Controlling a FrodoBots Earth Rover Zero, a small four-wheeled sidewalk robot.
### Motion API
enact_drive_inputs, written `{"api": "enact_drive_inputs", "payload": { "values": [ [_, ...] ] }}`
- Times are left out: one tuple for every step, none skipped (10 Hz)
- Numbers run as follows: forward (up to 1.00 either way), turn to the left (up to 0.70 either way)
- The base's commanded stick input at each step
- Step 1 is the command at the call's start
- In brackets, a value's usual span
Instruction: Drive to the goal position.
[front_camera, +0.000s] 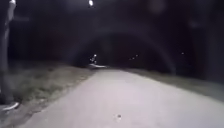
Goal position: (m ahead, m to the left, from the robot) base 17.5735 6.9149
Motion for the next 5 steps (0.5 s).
{"api": "enact_drive_inputs", "payload": {
  "values": [
    [0.69,0.01],
    [0.69,0.01],
    [0.69,0.01],
    [0.69,0.01],
    [0.69,0.01]
  ]
}}
